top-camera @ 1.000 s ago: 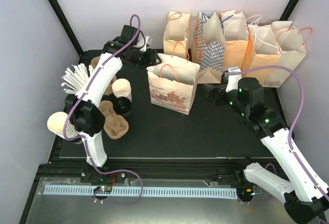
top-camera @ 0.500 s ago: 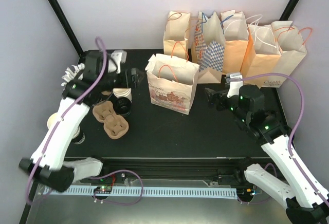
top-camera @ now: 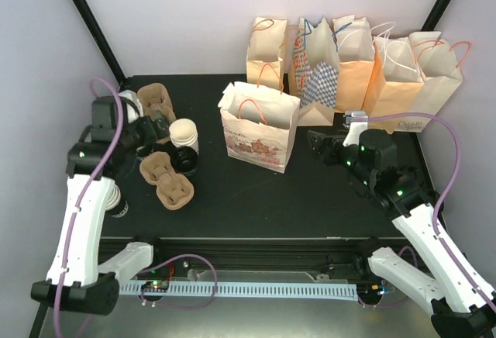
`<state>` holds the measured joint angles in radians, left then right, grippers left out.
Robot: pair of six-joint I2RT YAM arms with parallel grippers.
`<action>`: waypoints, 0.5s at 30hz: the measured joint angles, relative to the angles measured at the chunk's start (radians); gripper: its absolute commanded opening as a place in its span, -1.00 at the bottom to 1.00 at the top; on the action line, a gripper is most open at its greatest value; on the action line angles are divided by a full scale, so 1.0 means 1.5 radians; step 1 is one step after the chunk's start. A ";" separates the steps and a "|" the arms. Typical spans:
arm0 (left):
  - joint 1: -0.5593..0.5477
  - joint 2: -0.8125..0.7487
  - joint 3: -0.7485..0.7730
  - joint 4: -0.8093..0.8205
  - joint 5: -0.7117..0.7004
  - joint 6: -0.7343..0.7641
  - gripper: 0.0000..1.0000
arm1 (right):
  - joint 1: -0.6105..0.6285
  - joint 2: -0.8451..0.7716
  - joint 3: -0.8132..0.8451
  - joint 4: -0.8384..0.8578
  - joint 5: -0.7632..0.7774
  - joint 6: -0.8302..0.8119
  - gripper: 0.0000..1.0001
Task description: Pack the takeout coffee
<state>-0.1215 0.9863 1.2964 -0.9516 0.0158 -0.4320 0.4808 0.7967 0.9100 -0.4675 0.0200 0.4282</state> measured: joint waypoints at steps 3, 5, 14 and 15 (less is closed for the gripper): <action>0.079 0.062 0.066 -0.046 -0.004 -0.012 0.96 | 0.000 0.002 0.012 -0.020 0.000 0.001 1.00; 0.100 0.102 0.096 -0.056 -0.003 -0.027 0.73 | 0.000 0.004 0.027 -0.036 -0.002 0.000 1.00; 0.136 0.281 0.185 -0.066 -0.007 -0.061 -0.01 | 0.000 -0.006 0.048 -0.072 -0.028 -0.003 1.00; 0.137 0.302 0.204 -0.068 -0.010 -0.057 -0.03 | 0.000 -0.012 0.047 -0.073 -0.031 -0.003 1.00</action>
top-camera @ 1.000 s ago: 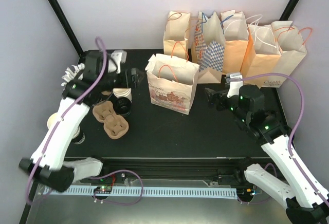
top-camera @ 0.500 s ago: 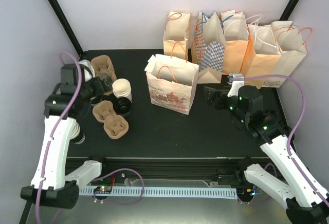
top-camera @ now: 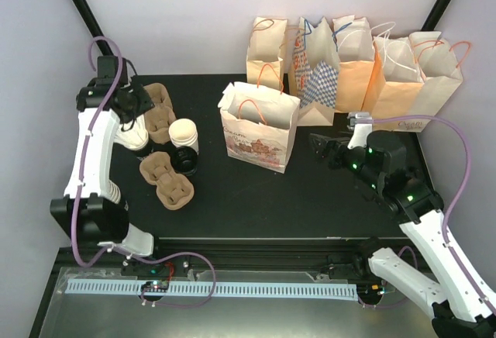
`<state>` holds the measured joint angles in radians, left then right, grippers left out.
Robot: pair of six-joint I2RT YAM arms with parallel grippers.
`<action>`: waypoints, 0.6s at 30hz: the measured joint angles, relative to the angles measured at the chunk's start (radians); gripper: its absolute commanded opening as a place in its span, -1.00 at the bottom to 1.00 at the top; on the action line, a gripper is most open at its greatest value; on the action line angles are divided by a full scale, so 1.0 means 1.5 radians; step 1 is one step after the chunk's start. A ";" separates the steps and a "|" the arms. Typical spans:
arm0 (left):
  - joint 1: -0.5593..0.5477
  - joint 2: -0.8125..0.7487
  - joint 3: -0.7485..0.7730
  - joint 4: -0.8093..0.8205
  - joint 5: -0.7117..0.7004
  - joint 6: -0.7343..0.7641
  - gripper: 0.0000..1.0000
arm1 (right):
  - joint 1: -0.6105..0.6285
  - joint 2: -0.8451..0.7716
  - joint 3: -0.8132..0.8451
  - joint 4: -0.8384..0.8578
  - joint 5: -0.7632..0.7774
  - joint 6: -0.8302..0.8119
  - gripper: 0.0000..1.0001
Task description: Pack the takeout coffee
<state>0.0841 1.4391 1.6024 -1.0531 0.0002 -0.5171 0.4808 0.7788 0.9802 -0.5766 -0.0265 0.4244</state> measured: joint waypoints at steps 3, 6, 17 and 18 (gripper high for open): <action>0.001 0.056 0.055 -0.002 -0.009 0.018 -0.09 | 0.000 -0.026 -0.009 0.001 -0.007 0.000 1.00; 0.001 0.094 0.093 -0.008 -0.021 0.040 -0.15 | 0.000 -0.050 -0.024 0.001 -0.015 0.000 1.00; 0.001 0.189 0.177 -0.031 -0.101 0.106 -0.23 | 0.000 -0.065 -0.030 0.001 -0.024 -0.026 1.00; 0.001 0.195 0.179 -0.033 -0.105 0.110 -0.23 | 0.000 -0.065 -0.030 0.001 -0.025 -0.028 1.00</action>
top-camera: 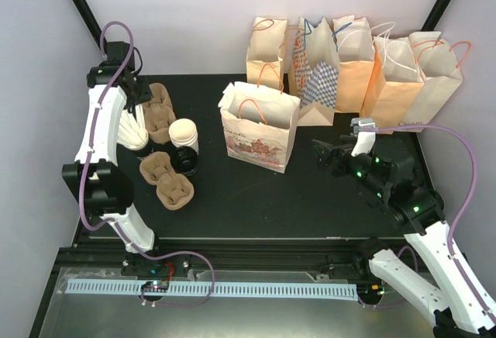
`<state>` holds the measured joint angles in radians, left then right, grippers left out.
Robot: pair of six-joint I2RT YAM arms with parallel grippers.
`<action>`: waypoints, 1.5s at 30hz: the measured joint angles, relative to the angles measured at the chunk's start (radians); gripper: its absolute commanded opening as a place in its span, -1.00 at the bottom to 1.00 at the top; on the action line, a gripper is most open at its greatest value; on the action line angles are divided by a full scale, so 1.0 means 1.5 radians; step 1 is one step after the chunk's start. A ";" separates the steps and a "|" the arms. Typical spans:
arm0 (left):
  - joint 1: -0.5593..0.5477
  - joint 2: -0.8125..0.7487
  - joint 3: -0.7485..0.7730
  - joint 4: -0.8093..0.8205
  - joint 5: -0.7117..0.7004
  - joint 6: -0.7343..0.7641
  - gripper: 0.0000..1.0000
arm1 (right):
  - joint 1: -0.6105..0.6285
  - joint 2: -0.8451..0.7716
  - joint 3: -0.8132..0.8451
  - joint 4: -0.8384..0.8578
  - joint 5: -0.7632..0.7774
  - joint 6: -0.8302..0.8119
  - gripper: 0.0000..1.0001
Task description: Pack the takeout coffee
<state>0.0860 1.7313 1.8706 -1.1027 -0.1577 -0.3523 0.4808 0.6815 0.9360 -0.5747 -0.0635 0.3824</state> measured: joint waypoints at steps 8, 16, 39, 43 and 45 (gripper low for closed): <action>0.000 0.037 0.005 -0.015 -0.017 0.018 -0.36 | 0.000 0.009 0.000 0.009 -0.006 -0.007 1.00; 0.003 0.073 0.019 -0.031 -0.017 0.031 -0.88 | 0.000 0.011 0.000 0.009 -0.007 -0.010 1.00; 0.003 0.043 0.065 -0.142 -0.067 -0.013 -0.97 | 0.000 0.008 -0.004 0.025 -0.019 -0.012 1.00; 0.003 0.002 0.038 -0.148 -0.066 -0.020 -0.97 | 0.000 0.009 -0.012 0.027 -0.025 -0.012 1.00; 0.003 -0.011 0.037 -0.153 -0.063 -0.024 -0.97 | 0.000 0.009 -0.012 0.028 -0.029 -0.012 1.00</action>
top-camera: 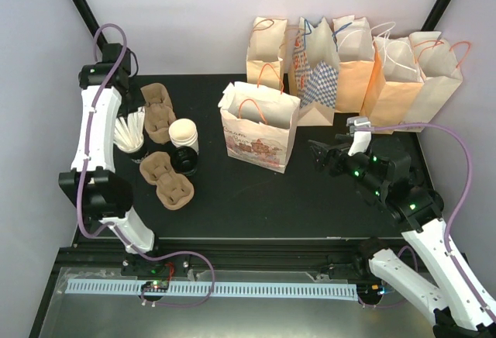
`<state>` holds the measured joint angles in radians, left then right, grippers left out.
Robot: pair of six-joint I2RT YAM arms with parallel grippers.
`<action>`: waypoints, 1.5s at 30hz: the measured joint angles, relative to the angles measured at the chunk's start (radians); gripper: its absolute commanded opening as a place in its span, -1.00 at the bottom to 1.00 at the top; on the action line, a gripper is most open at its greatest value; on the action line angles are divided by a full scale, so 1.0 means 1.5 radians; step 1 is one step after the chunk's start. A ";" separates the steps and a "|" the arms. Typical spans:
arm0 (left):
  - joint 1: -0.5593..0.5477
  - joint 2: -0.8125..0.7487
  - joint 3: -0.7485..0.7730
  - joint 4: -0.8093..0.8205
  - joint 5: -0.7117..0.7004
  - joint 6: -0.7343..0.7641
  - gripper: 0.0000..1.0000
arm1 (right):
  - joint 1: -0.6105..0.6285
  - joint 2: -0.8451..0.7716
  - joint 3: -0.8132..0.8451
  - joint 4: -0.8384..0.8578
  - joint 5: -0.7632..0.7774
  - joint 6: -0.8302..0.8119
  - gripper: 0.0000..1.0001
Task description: Pack the takeout coffee
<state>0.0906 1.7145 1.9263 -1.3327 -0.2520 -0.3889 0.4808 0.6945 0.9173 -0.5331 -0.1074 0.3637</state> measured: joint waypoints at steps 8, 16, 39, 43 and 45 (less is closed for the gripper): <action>0.000 -0.049 0.001 -0.051 0.002 -0.034 -0.97 | 0.000 0.000 0.000 0.002 -0.005 -0.005 1.00; 0.000 -0.161 0.001 -0.067 0.007 -0.040 -0.97 | 0.000 -0.007 0.000 0.002 -0.007 -0.009 1.00; 0.000 -0.221 -0.109 -0.003 0.055 -0.025 -0.97 | 0.000 -0.032 -0.001 0.001 -0.022 -0.017 1.00; 0.000 -0.226 -0.102 -0.025 0.116 -0.020 -0.97 | 0.000 -0.034 -0.005 0.001 -0.022 -0.017 1.00; 0.000 -0.240 -0.110 -0.034 0.166 -0.008 -0.97 | 0.000 -0.033 -0.008 0.001 -0.022 -0.017 1.00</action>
<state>0.0910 1.3540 1.7611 -1.3830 -0.0036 -0.4011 0.4808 0.6449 0.9058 -0.5312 -0.1398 0.3386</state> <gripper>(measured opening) 0.022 0.996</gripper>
